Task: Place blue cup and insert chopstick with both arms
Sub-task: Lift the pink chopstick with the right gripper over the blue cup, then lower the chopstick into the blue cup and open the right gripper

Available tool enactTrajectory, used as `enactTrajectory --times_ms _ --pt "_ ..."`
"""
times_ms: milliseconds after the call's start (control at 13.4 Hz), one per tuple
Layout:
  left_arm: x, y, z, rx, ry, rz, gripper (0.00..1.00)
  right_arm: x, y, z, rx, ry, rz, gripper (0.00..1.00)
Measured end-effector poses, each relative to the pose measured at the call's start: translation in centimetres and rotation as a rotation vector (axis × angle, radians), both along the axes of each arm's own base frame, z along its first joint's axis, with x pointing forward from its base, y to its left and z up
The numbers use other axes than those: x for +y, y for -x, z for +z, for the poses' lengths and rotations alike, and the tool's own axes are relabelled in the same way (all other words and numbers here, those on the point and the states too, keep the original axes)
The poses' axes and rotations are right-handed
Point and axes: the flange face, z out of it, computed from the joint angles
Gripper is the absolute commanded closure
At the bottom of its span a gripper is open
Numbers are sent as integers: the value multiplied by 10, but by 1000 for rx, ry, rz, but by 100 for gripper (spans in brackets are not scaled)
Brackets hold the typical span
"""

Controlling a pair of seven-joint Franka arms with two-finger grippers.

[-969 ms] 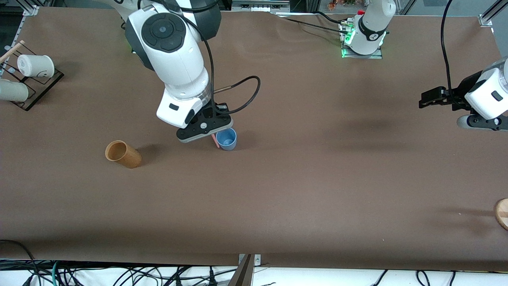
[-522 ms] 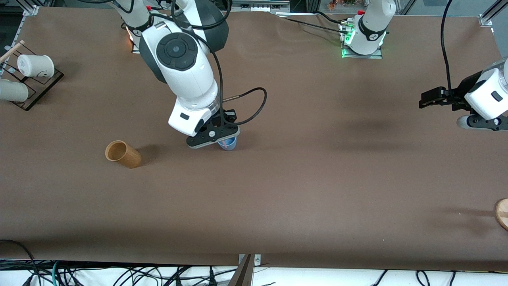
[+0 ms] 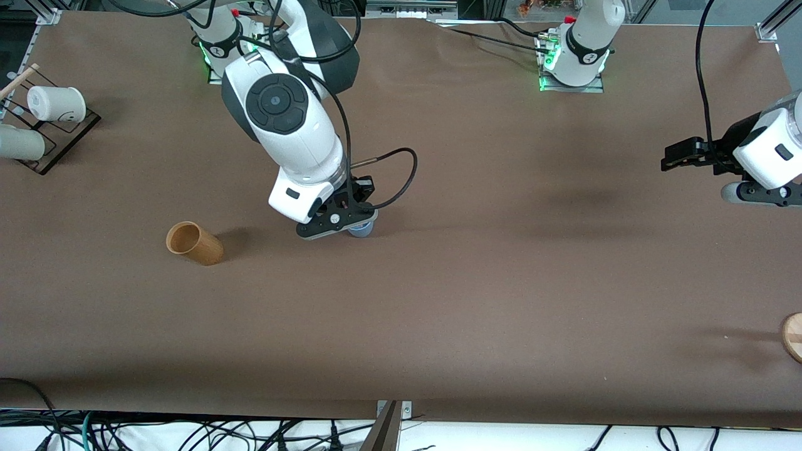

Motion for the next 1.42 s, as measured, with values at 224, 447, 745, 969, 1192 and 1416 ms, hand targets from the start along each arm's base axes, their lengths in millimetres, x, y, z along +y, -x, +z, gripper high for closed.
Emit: enactTrajectory --times_ms 224,447,745,969,1192,1416 --pt "0 0 0 0 0 0 0 -2 2 -16 27 19 10 100" --pt "0 0 0 0 0 0 0 -3 3 -18 38 27 12 93" --pt "0 0 0 0 0 0 0 -4 3 -19 39 29 11 0" --pt "0 0 0 0 0 0 0 -6 1 -18 37 30 7 0" --pt "0 0 0 0 0 0 0 -15 -4 -14 32 27 -8 0" --pt "0 0 0 0 0 0 0 -41 -13 11 4 27 -48 0"
